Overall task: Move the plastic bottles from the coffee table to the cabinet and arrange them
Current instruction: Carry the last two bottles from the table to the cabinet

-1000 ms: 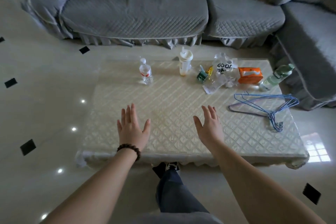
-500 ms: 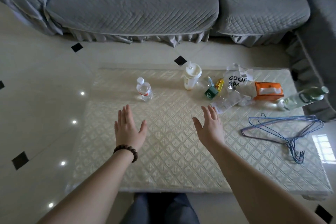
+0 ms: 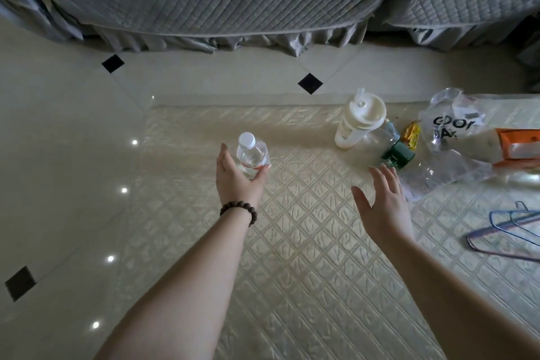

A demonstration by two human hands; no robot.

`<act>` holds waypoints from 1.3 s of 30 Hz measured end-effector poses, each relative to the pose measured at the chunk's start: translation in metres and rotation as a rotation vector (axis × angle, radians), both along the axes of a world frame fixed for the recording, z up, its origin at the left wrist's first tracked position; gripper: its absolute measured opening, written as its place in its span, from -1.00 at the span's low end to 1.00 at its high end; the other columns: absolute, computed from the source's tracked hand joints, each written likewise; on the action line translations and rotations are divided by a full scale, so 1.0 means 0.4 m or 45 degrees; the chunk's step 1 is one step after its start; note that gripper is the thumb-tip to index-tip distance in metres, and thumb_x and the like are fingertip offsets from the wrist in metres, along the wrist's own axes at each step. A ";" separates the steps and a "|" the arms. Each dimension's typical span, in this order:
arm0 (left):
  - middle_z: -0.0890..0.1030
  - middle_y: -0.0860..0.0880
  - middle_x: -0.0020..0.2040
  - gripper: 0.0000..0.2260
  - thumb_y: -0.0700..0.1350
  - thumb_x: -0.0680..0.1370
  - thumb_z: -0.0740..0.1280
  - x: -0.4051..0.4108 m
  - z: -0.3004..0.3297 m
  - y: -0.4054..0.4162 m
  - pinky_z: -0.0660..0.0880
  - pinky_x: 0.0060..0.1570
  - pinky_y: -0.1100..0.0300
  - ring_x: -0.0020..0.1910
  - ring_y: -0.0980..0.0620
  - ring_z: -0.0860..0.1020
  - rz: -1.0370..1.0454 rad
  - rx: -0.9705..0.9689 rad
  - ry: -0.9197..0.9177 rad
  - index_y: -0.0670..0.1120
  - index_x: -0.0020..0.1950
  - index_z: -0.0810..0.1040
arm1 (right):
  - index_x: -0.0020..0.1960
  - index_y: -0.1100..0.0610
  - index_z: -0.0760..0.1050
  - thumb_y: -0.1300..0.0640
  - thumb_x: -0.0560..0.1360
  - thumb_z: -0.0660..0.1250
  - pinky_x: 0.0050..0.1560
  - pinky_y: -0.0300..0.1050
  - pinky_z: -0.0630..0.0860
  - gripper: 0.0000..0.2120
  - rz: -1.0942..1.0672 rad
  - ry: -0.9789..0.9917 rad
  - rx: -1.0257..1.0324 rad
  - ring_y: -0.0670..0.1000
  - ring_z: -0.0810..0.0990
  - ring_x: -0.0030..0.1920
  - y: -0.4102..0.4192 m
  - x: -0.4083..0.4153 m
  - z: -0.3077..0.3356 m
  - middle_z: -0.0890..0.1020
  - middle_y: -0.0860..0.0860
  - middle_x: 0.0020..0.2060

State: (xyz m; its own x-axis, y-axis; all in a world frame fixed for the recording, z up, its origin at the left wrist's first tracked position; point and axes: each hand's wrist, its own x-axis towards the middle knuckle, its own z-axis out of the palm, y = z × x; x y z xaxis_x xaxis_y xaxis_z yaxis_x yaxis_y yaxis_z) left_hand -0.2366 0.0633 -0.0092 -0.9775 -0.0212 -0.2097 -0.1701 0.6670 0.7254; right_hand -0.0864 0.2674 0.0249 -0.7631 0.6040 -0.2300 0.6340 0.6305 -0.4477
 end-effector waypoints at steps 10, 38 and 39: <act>0.58 -0.07 0.10 -0.42 -0.03 0.34 0.54 -0.052 -0.079 0.051 0.39 -0.11 0.26 -0.02 -0.02 0.56 0.049 0.150 0.111 -0.08 0.25 0.36 | 0.50 0.07 0.17 -0.11 0.56 0.18 0.51 0.06 0.08 -0.43 -0.078 0.008 -0.073 -0.02 -0.05 0.55 0.037 0.002 -0.110 0.13 0.02 0.53; 0.47 0.21 0.09 -0.42 0.00 0.33 0.54 0.189 -0.132 0.378 0.55 0.05 0.06 0.07 0.19 0.49 -0.598 0.288 0.009 0.11 0.26 0.34 | 0.51 0.13 0.07 -0.06 0.47 0.37 0.36 0.10 0.28 -0.24 -0.061 -0.294 0.156 0.19 0.32 0.37 0.450 -0.129 -0.336 0.35 0.13 0.40; 0.47 0.22 0.08 -0.42 0.00 0.33 0.54 0.190 -0.129 0.377 0.56 0.04 0.05 0.07 0.17 0.49 -0.603 0.282 0.017 0.10 0.25 0.34 | 0.50 0.13 0.08 -0.06 0.47 0.37 0.35 0.10 0.30 -0.25 -0.074 -0.275 0.144 0.19 0.34 0.36 0.449 -0.127 -0.331 0.37 0.13 0.38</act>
